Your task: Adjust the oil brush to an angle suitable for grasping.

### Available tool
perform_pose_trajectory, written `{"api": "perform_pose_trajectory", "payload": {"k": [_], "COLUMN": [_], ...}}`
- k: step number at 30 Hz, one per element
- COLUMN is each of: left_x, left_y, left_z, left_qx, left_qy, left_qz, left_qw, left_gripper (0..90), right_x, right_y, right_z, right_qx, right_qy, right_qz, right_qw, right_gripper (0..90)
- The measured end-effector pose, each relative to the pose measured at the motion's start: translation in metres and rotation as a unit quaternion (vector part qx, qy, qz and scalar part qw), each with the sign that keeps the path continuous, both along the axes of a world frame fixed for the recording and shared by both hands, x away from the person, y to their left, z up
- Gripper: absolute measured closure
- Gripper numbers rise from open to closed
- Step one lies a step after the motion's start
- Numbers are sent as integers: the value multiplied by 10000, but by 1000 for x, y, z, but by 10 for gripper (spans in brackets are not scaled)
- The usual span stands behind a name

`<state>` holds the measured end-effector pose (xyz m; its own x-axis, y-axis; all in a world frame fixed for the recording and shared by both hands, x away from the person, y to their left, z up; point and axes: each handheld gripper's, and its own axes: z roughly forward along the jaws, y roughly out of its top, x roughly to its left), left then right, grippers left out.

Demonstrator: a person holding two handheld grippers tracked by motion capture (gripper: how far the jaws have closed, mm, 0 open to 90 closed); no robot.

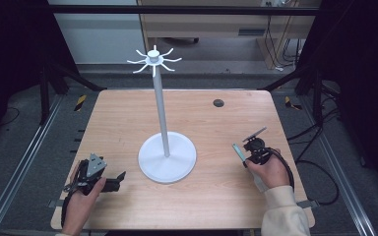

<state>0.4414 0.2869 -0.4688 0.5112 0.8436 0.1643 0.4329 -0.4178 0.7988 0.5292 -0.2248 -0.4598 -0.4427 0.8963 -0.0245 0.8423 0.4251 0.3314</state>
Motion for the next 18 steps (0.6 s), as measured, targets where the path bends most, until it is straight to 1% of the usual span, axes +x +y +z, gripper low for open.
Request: {"api": "perform_pose_trajectory", "payload": {"k": [6, 13, 18], "left_x": [0, 0, 0], "left_y": [0, 0, 0], "left_z": [0, 0, 0], "left_qx": [6, 8, 7], "left_qy": [2, 6, 6], "left_qz": [-3, -7, -7], "left_qw": [10000, 10000, 10000], "left_gripper": [27, 26, 26], "right_x": [-1, -1, -1], "right_y": [0, -2, -3], "right_z": [-2, -5, -7], "right_qx": [-43, -43, -56], "right_qy": [50, 208, 260], "right_qz": [1, -50, -51], "right_qw": [10000, 9998, 9996], "right_gripper": [717, 737, 753]}}
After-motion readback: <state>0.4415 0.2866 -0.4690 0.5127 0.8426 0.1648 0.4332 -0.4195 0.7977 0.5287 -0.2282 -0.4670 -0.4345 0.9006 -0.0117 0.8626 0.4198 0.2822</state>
